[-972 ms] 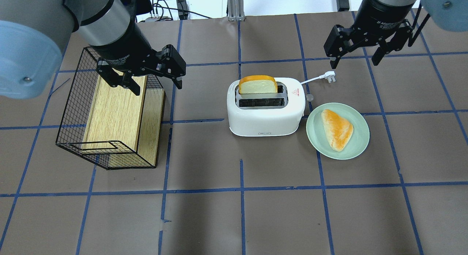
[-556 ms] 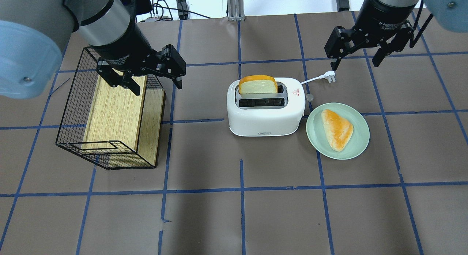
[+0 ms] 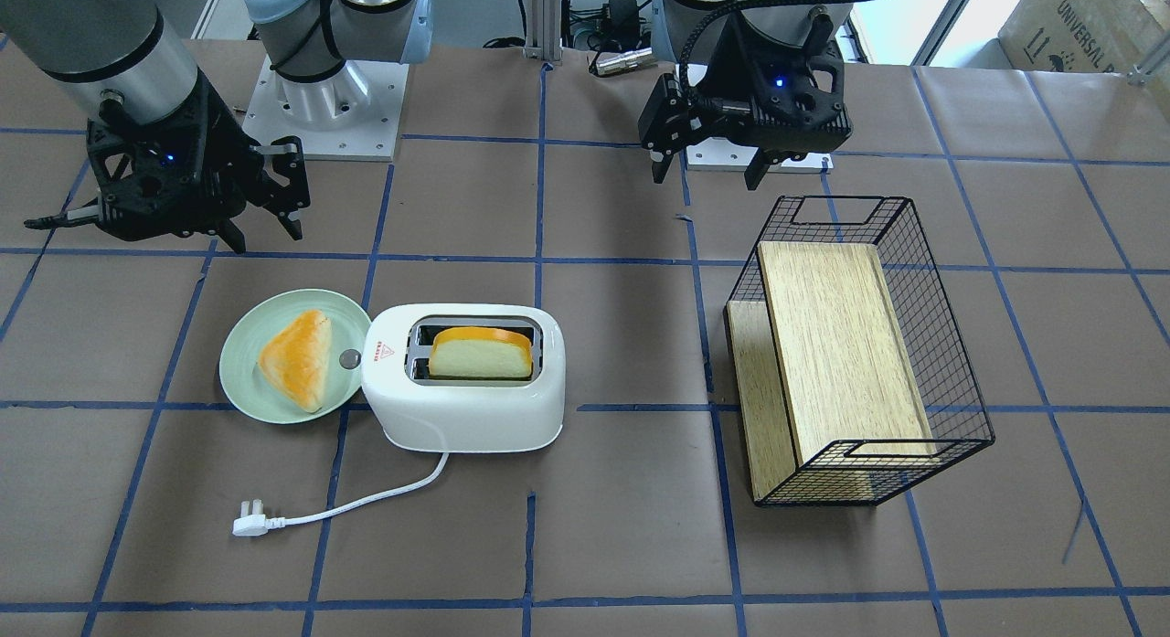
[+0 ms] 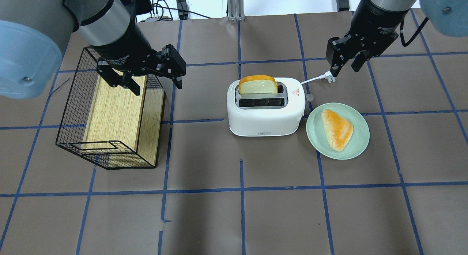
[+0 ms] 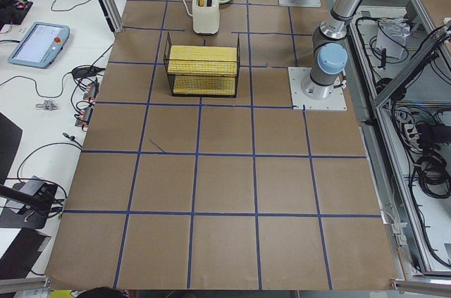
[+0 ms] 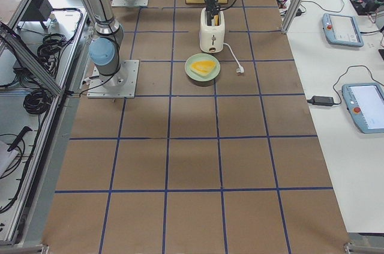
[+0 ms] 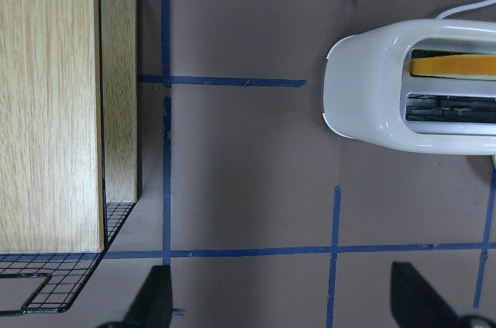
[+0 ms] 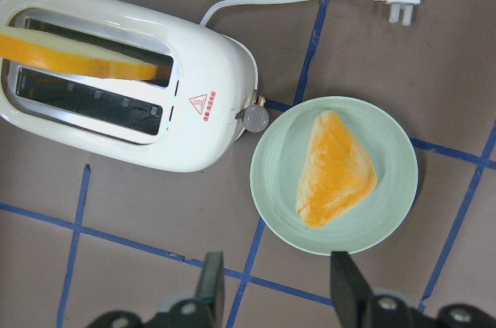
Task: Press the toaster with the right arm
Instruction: 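Move the right gripper over the toaster's lever beside the plate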
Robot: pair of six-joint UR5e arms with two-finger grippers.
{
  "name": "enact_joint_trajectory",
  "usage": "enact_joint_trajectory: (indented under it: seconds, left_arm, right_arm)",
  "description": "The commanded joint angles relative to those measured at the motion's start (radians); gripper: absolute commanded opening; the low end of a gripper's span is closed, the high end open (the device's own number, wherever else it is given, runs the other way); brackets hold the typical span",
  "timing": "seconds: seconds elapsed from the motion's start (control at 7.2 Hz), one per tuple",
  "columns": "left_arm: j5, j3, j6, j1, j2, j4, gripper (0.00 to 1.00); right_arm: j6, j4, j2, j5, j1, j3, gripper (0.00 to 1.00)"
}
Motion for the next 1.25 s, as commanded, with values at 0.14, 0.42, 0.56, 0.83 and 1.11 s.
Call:
enact_joint_trajectory:
  seconds: [0.14,0.42,0.56,0.83,1.11]
  left_arm:
    - [0.0,0.0,0.0,0.0,0.0,0.0,1.0]
    - [0.0,0.002,0.0,0.0,0.0,0.0,1.0]
    - [0.0,0.0,0.0,0.0,0.0,0.0,1.0]
    - [0.0,0.0,0.0,0.0,0.0,0.0,1.0]
    - [0.0,0.0,0.0,0.0,0.0,0.0,1.0]
  right_arm:
    - [-0.523,-0.013,0.024,-0.002,0.003,-0.009,0.11]
    - [-0.79,-0.079,0.041,-0.012,0.012,0.026,0.11]
    - [-0.901,-0.108,0.078,-0.012,0.012,0.033,0.11]
    - [-1.022,-0.193,0.092,-0.012,0.014,0.075,0.11]
    - [-1.134,-0.345,0.083,-0.01,0.014,0.219,0.11]
